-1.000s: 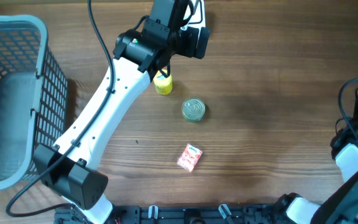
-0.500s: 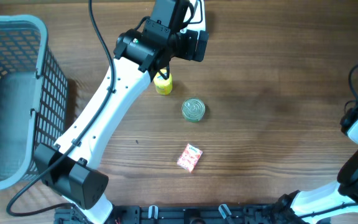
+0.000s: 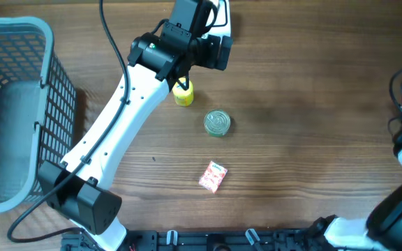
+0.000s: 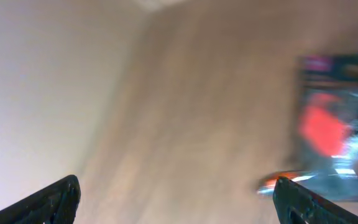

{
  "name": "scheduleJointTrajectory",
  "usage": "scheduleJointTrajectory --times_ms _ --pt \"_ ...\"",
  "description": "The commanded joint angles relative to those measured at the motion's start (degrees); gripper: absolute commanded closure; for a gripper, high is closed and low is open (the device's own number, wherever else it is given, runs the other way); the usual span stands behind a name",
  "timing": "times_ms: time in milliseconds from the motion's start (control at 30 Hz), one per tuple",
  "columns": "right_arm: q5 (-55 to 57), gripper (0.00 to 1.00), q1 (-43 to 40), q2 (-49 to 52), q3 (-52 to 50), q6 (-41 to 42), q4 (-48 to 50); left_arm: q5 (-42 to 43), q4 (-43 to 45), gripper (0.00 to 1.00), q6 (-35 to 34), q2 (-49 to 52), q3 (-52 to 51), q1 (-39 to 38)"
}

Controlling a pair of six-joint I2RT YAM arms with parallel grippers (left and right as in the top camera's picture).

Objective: Scan the item barcode
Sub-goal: 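Carry the hex wrench pack to the right table edge and release, then reach the right gripper to the silver tin can and grasp it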

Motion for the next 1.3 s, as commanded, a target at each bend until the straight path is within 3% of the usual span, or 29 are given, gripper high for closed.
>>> scheduleJointTrajectory --times_ms 0,133,200,233,400,500,600,733,933,1267 --pt "-12.41 0.02 7.02 -9.97 0.35 -6.14 -4.90 -15.91 0.48 0.00 -8.63 -6.19 0.07 3.45" --pt "-9.42 0.00 25.92 -13.92 0.39 -10.62 -21.07 -18.38 -3.48 0.00 -20.55 -13.46 0.07 13.07" --pt "-9.38 0.00 34.71 -13.88 0.98 -19.26 -27.89 -18.18 -6.84 0.00 -22.01 -14.93 0.07 15.91" --pt "-8.57 0.00 39.30 -13.88 3.58 -25.22 -36.72 -18.18 -8.98 0.00 -21.99 -15.21 0.07 16.24" --pt "-18.03 0.00 43.25 -13.29 16.06 -44.70 -57.27 -16.41 -9.53 0.00 -21.92 -15.21 0.00 15.52" --pt "-17.94 0.00 43.67 -10.86 23.41 -53.05 -57.20 -11.93 -8.48 0.00 -18.47 -15.34 0.00 13.79" --pt "-13.31 0.00 47.19 -0.98 31.69 -58.58 -59.32 -12.17 -6.23 0.00 -15.87 -15.91 0.00 11.26" --pt "-7.69 0.00 55.65 13.11 41.38 -69.55 -67.76 -14.80 -5.81 0.00 -14.16 -18.36 0.00 13.64" --pt "-2.08 0.02 66.23 16.70 43.25 -71.43 -71.41 -15.63 -5.84 0.00 -12.90 -20.79 0.00 16.09" --pt "2.54 0.01 72.83 23.91 43.19 -68.48 -73.18 -18.88 -6.25 0.00 -13.07 -20.79 0.00 16.90"
